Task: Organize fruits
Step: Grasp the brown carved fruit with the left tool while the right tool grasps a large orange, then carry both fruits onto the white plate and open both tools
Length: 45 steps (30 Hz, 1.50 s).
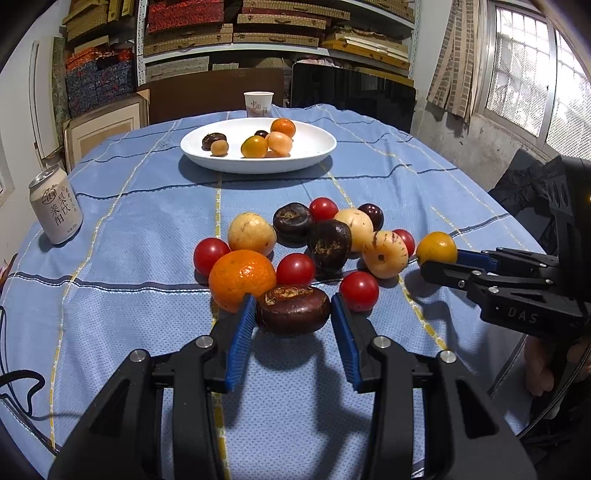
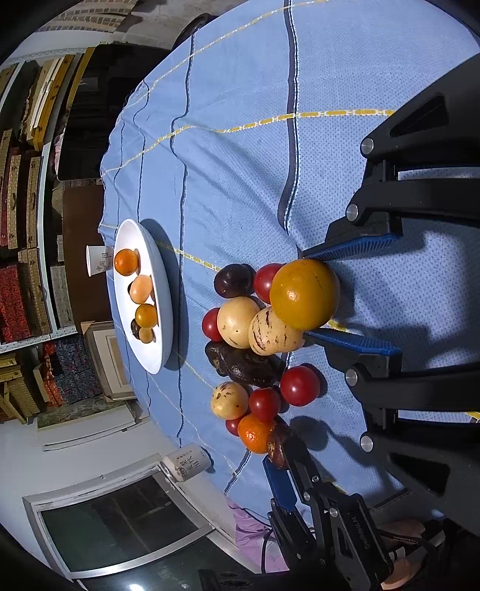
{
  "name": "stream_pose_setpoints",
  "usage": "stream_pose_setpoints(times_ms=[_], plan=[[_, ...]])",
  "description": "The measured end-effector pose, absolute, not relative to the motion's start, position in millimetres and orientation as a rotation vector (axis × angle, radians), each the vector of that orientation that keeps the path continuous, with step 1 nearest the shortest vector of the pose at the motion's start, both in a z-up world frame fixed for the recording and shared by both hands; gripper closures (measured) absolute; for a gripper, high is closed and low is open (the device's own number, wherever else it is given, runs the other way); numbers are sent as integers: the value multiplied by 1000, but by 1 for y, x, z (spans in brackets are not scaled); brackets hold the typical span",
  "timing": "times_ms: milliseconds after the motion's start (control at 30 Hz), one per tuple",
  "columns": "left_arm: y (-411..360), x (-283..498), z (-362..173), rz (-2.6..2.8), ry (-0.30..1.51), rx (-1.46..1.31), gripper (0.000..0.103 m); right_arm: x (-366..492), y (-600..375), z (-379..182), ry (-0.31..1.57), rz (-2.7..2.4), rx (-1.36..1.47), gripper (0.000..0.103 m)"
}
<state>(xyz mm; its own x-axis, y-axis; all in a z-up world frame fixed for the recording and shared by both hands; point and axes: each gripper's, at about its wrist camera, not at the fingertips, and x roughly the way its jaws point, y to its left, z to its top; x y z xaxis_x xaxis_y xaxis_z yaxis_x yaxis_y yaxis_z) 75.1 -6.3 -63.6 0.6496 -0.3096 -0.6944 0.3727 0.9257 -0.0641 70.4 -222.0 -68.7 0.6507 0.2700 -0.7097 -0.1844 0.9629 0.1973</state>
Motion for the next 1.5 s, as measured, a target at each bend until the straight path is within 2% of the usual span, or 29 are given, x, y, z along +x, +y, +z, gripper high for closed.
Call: stream_pose_setpoints(times_ms=[200,533,667,1167,1300,1500], plan=[[-2,75,-62,-392,771,66,62,69,-223,-66,806,279,129,65],[-16,92,-82,-344,899,143,60,75,-214,-74,866,284,85,65],[-17,91,-84,-338,901,152,63,75,-215,-74,866,288,91,65],[9,55,-56,-375,796,44,64,73,-216,-71,851,301,106,65],[4,64,-41,-374,769,72,63,77,-220,-63,854,306,130,65],[2,110,-10,-369,730,60,63,98,-223,-16,765,299,64,65]])
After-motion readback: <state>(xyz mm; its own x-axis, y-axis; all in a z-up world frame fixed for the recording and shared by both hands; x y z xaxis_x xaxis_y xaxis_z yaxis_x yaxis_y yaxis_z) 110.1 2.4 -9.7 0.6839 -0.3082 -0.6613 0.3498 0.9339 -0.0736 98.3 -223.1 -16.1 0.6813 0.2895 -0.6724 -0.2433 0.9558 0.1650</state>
